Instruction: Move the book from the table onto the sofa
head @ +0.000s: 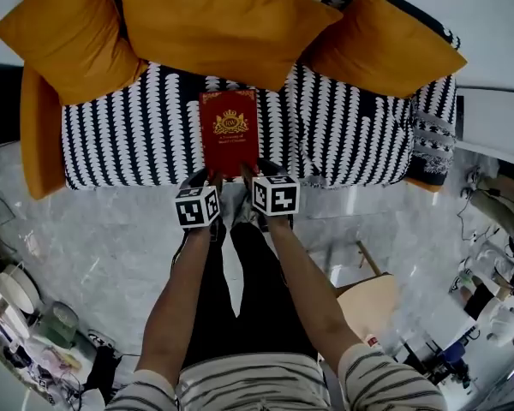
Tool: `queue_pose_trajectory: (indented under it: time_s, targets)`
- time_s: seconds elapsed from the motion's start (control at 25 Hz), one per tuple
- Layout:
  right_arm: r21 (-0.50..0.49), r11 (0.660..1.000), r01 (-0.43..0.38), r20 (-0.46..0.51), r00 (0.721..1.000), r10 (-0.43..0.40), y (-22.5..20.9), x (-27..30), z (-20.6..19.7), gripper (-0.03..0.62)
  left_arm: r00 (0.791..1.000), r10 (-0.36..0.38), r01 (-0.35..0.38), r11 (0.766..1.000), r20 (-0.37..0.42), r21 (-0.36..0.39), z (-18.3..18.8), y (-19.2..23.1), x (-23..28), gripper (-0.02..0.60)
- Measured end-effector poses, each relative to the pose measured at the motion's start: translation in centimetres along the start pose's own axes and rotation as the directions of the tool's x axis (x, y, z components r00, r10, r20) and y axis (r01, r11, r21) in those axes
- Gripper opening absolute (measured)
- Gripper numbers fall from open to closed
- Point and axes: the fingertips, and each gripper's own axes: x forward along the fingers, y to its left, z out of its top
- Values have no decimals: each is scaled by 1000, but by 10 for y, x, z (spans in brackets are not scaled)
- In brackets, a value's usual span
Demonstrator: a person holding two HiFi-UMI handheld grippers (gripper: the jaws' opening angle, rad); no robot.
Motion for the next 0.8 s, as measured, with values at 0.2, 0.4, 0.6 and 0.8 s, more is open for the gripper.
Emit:
queue_pose_trajectory:
  time_s: [0.2,0.4,0.6,0.8]
  targets:
    - [-19,999,-31,18,999,32,17,-29,3,141,1000,-19,20,995,-8,99,-2,-21,-27,113]
    - [-73,996,-43,26,999,45,37,-64,3,107,999,-35,36,984,-5,176,0,-44,-60,71]
    - [-68,997,-38,68,997,43,50,-110,14,66,998,-66,59,971,24,232,21,-74,-99,52]
    - [-94,996,-13,124,992,25,60,-158,30,37,993,-102,83,954,52,289,35,-97,-142,40]
